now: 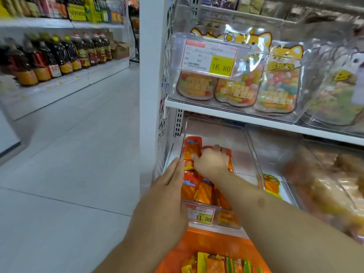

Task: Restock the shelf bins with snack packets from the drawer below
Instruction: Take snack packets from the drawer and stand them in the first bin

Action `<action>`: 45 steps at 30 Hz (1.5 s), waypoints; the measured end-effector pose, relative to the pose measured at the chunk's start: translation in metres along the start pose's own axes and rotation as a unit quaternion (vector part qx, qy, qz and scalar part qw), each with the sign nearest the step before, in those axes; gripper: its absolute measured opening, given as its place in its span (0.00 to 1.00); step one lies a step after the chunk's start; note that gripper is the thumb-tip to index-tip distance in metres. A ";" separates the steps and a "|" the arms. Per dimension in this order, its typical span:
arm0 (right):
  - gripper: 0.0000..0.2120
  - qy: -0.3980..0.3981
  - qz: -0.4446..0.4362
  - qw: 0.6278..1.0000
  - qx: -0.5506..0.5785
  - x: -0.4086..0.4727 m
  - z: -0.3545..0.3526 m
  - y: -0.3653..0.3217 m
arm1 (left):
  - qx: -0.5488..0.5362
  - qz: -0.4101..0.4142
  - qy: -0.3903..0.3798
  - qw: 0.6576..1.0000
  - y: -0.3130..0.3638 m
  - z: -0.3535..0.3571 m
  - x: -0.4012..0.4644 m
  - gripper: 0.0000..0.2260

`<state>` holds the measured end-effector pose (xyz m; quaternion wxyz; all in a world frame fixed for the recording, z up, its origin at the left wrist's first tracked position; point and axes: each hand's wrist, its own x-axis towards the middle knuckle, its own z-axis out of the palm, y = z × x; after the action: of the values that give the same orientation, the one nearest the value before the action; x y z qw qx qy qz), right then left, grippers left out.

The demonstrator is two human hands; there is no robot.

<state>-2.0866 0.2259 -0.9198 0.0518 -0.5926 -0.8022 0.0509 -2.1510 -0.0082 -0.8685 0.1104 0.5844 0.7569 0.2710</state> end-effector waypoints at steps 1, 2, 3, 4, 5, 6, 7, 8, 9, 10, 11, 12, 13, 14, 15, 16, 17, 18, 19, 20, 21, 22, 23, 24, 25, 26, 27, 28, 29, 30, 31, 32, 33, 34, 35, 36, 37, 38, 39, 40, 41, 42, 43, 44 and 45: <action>0.26 -0.007 -0.004 1.000 0.003 -0.001 -0.001 0.001 | -0.002 -0.001 0.000 1.000 0.000 0.000 0.000 0.39; 0.27 -0.012 -0.014 1.000 0.004 -0.003 -0.001 0.001 | -0.003 -0.003 0.001 1.000 -0.001 0.001 0.000 0.38; 0.27 -0.013 -0.026 1.000 0.001 -0.004 0.000 0.002 | -0.003 -0.003 0.004 1.000 -0.002 0.002 0.000 0.38; 0.27 -0.013 -0.038 0.999 -0.003 -0.004 0.000 0.002 | -0.002 -0.002 0.008 1.000 -0.003 0.003 0.001 0.38; 0.27 -0.012 -0.047 0.999 -0.008 -0.004 0.000 0.003 | -0.002 -0.001 0.012 1.000 -0.003 0.003 0.001 0.38; 0.27 -0.012 -0.051 0.999 -0.012 -0.005 0.000 0.003 | -0.001 -0.001 0.013 1.000 -0.004 0.004 0.001 0.38; 0.28 -0.012 -0.051 0.999 -0.013 -0.004 -0.001 0.003 | -0.001 -0.002 0.015 1.000 -0.005 0.004 0.002 0.38; 0.28 -0.011 -0.050 0.999 -0.012 -0.005 -0.002 0.003 | -0.001 -0.003 0.017 1.000 -0.005 0.005 0.002 0.38; 0.28 -0.007 -0.047 0.999 -0.010 -0.005 -0.003 0.002 | -0.001 -0.003 0.022 1.000 -0.006 0.005 0.002 0.37; 0.28 -0.003 -0.044 0.999 -0.007 -0.005 -0.005 0.002 | -0.001 -0.002 0.027 1.000 -0.006 0.005 0.001 0.37; 0.29 -0.001 -0.042 0.999 -0.004 -0.006 -0.006 0.002 | -0.001 -0.001 0.032 0.999 -0.007 0.005 0.001 0.37; 0.29 -0.001 -0.042 0.999 0.000 -0.006 -0.007 0.003 | -0.003 -0.001 0.036 0.999 -0.007 0.005 0.001 0.37; 0.29 -0.002 -0.044 0.999 0.007 -0.007 -0.008 0.004 | -0.006 -0.001 0.039 0.999 -0.007 0.005 0.000 0.37; 0.29 -0.001 -0.048 0.999 0.013 -0.009 -0.011 0.005 | -0.010 -0.001 0.040 0.999 -0.007 0.005 0.000 0.36; 0.28 0.002 -0.052 0.998 0.020 -0.011 -0.014 0.007 | -0.013 0.000 0.041 0.999 -0.008 0.005 0.000 0.36; 0.28 0.006 -0.059 0.998 0.027 -0.014 -0.018 0.009 | -0.017 0.000 0.039 0.999 -0.008 0.005 0.000 0.36; 0.27 0.014 -0.065 0.997 0.039 -0.019 -0.022 0.011 | -0.020 -0.002 0.037 0.999 -0.008 0.005 -0.001 0.37; 0.26 0.022 -0.070 0.996 0.056 -0.024 -0.026 0.013 | -0.020 -0.003 0.039 0.999 -0.007 0.005 -0.001 0.37; 0.25 0.029 -0.077 0.994 0.077 -0.031 -0.032 0.017 | -0.019 -0.005 0.044 0.999 -0.006 0.004 -0.002 0.36; 0.24 0.038 -0.090 0.990 0.101 -0.040 -0.038 0.020 | -0.017 -0.005 0.050 0.999 -0.003 0.002 -0.005 0.36; 0.23 0.045 -0.104 0.986 0.125 -0.051 -0.045 0.024 | -0.015 -0.004 0.052 0.999 0.001 0.001 -0.008 0.35; 0.21 0.054 -0.120 0.980 0.148 -0.065 -0.054 0.029 | -0.017 0.001 0.054 0.998 0.005 -0.001 -0.012 0.34; 0.19 0.061 -0.135 0.974 0.170 -0.081 -0.063 0.035 | -0.023 0.010 0.056 0.998 0.010 -0.002 -0.017 0.33; 0.16 0.072 -0.148 0.968 0.188 -0.099 -0.072 0.042 | -0.025 0.019 0.057 0.998 0.014 -0.002 -0.022 0.32; 0.13 0.085 -0.162 0.962 0.205 -0.120 -0.081 0.050 | -0.021 0.027 0.059 0.998 0.018 -0.002 -0.028 0.30; 0.10 0.098 -0.173 0.954 0.225 -0.142 -0.089 0.058 | -0.013 0.033 0.069 0.997 0.023 -0.003 -0.034 0.29; 0.07 0.107 -0.181 0.946 0.245 -0.163 -0.094 0.067 | 0.004 0.041 0.087 0.995 0.028 -0.003 -0.039 0.27; 0.04 0.108 -0.189 0.939 0.265 -0.184 -0.096 0.077 | 0.021 0.051 0.108 0.993 0.034 -0.004 -0.045 0.26; 0.03 0.101 -0.196 0.934 0.283 -0.202 -0.096 0.089 | 0.029 0.058 0.120 0.991 0.040 -0.003 -0.051 0.24; 0.04 0.086 -0.197 0.929 0.302 -0.218 -0.092 0.101 | 0.020 0.060 0.118 0.991 0.047 -0.002 -0.058 0.22; 0.05 0.066 -0.192 0.927 0.316 -0.233 -0.085 0.115 | -0.001 0.059 0.101 0.993 0.052 0.003 -0.066 0.20; 0.05 0.045 -0.184 0.928 0.320 -0.247 -0.077 0.128 | -0.024 0.056 0.076 0.995 0.057 0.010 -0.074 0.18; 0.06 0.025 -0.174 0.933 0.314 -0.261 -0.067 0.142 | -0.036 0.056 0.045 0.997 0.059 0.019 -0.082 0.17; 0.06 0.008 -0.158 0.939 0.304 -0.273 -0.056 0.155 | -0.033 0.060 0.013 0.998 0.061 0.031 -0.089 0.17; 0.07 -0.008 -0.137 0.947 0.290 -0.283 -0.041 0.170 | -0.023 0.068 -0.021 0.997 0.060 0.045 -0.095 0.17; 0.08 -0.025 -0.119 0.953 0.276 -0.292 -0.026 0.184 | -0.017 0.074 -0.056 0.996 0.059 0.059 -0.101 0.17; 0.08 -0.048 -0.099 0.961 0.256 -0.299 -0.009 0.198 | -0.011 0.074 -0.092 0.993 0.057 0.074 -0.106 0.17; 0.09 -0.074 -0.078 0.966 0.235 -0.304 0.005 0.210 | -0.004 0.074 -0.123 0.990 0.054 0.090 -0.112 0.17; 0.09 -0.103 -0.056 0.969 0.216 -0.308 0.018 0.223 | 0.003 0.074 -0.150 0.986 0.050 0.106 -0.117 0.17; 0.09 -0.129 -0.034 0.970 0.202 -0.312 0.030 0.235 | 0.013 0.069 -0.177 0.982 0.047 0.123 -0.123 0.17; 0.10 -0.150 -0.013 0.969 0.196 -0.314 0.040 0.248 | 0.026 0.064 -0.209 0.976 0.044 0.140 -0.128 0.17; 0.09 -0.171 0.011 0.967 0.189 -0.317 0.048 0.260 | 0.037 0.059 -0.241 0.968 0.042 0.156 -0.133 0.18; 0.08 -0.193 0.032 0.965 0.174 -0.317 0.057 0.271 | 0.047 0.057 -0.269 0.960 0.039 0.171 -0.136 0.19; 0.11 -0.215 0.052 0.963 0.156 -0.316 0.069 0.283 | 0.055 0.056 -0.290 0.954 0.037 0.186 -0.138 0.19; 0.18 -0.232 0.064 0.961 0.139 -0.313 0.081 0.295 | 0.058 0.052 -0.308 0.948 0.035 0.202 -0.139 0.19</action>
<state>-1.7275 0.0109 -1.0494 -0.0579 -0.6015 -0.7376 0.3012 -1.9836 -0.0766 -1.0374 0.2903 0.6832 0.6689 0.0388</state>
